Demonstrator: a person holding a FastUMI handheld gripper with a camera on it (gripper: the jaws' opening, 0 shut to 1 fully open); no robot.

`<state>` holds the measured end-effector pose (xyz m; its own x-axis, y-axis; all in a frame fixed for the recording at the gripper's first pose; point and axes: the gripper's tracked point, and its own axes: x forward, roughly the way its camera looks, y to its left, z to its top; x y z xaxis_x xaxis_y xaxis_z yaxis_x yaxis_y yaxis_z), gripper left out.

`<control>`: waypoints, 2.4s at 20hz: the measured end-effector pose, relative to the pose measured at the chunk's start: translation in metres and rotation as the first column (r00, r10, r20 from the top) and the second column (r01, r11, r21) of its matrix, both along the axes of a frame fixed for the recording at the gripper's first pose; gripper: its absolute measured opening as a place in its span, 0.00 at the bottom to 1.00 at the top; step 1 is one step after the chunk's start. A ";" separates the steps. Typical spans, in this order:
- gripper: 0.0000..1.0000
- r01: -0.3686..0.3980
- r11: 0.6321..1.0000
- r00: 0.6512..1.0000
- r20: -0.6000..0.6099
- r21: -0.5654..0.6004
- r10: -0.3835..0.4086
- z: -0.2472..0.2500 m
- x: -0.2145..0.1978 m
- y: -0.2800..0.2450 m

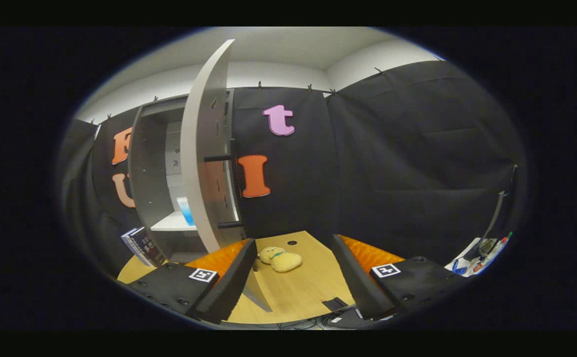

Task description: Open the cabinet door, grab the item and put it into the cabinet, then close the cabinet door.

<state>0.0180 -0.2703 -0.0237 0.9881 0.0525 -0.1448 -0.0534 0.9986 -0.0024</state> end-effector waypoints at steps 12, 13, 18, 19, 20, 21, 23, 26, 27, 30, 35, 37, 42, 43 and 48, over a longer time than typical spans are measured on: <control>0.97 -0.087 0.996 0.996 -0.034 -0.008 0.087 -0.018 0.004 0.038; 0.97 -0.109 0.994 0.993 -0.037 -0.004 0.108 -0.019 0.002 0.048; 0.96 -0.230 0.973 0.971 -0.063 0.005 0.230 -0.027 -0.007 0.105; 0.96 -0.243 0.970 0.968 -0.063 0.007 0.243 -0.027 -0.008 0.113; 0.96 -0.251 0.968 0.966 -0.063 0.010 0.251 -0.028 -0.008 0.121; 0.96 -0.256 0.967 0.965 -0.063 0.015 0.257 -0.029 -0.008 0.128; 0.96 -0.265 0.964 0.962 -0.059 0.028 0.266 -0.031 -0.008 0.143; 0.96 -0.280 0.959 0.957 -0.058 0.045 0.283 -0.034 -0.006 0.160; 0.96 -0.286 0.957 0.956 -0.057 0.046 0.288 -0.034 -0.007 0.171; 0.96 -0.294 0.955 0.954 -0.050 0.048 0.296 -0.040 -0.005 0.202; 0.96 -0.277 0.960 0.960 -0.021 0.038 0.278 -0.046 0.011 0.241; 0.97 -0.275 0.961 0.961 0.005 0.016 0.275 -0.048 0.024 0.260; 0.97 -0.257 0.966 0.965 0.046 -0.012 0.258 -0.053 0.061 0.305; 0.98 -0.249 0.968 0.966 0.059 -0.023 0.250 -0.052 0.072 0.313; 0.98 -0.215 0.976 0.974 0.061 -0.032 0.216 -0.053 0.088 0.315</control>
